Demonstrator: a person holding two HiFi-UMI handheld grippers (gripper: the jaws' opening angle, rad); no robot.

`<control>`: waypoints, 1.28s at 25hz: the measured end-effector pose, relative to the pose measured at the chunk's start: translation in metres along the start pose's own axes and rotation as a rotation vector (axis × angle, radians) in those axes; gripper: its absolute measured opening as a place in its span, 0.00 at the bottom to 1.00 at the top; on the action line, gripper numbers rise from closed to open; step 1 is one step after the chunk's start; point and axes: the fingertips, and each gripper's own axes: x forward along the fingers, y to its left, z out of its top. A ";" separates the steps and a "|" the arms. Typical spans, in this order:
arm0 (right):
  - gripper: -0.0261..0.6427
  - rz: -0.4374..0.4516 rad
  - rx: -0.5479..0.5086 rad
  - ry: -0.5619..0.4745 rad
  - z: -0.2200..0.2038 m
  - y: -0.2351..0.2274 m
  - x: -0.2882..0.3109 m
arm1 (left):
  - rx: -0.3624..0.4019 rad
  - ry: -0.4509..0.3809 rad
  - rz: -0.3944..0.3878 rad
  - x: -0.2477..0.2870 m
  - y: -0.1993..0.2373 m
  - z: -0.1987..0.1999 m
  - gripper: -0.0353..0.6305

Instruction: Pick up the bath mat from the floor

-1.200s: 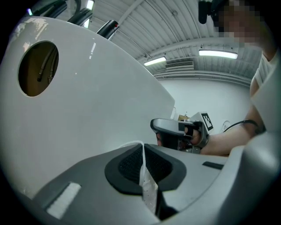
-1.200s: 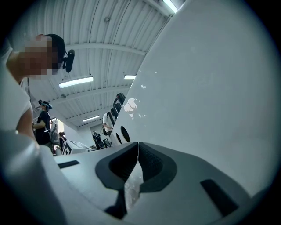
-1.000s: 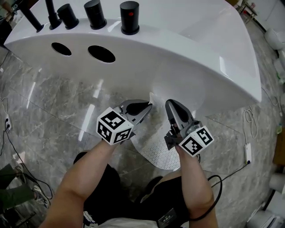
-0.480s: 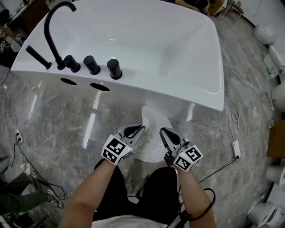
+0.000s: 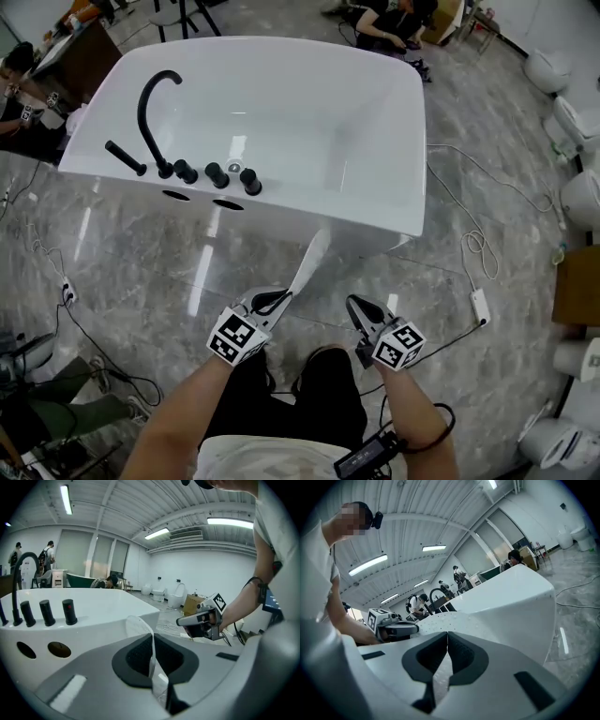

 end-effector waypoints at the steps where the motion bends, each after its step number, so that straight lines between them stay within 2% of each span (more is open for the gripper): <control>1: 0.05 -0.003 0.010 0.000 0.006 0.008 -0.009 | -0.006 0.001 0.009 -0.010 -0.005 0.010 0.07; 8: 0.05 -0.024 0.049 -0.017 0.060 0.059 -0.062 | -0.057 0.003 0.093 -0.083 -0.035 0.073 0.07; 15: 0.05 -0.021 0.045 -0.017 0.108 0.095 -0.114 | -0.138 0.022 0.158 -0.136 -0.070 0.106 0.07; 18: 0.05 -0.021 0.029 -0.010 0.131 0.102 -0.127 | -0.170 0.012 0.175 -0.148 -0.075 0.125 0.07; 21: 0.05 -0.017 0.004 -0.005 0.145 0.106 -0.140 | -0.165 -0.001 0.187 -0.158 -0.082 0.142 0.07; 26: 0.05 -0.024 -0.022 -0.005 0.149 0.116 -0.166 | -0.181 -0.022 0.186 -0.169 -0.102 0.155 0.07; 32: 0.05 0.008 -0.021 -0.006 0.169 0.130 -0.166 | -0.187 -0.055 0.211 -0.173 -0.096 0.179 0.07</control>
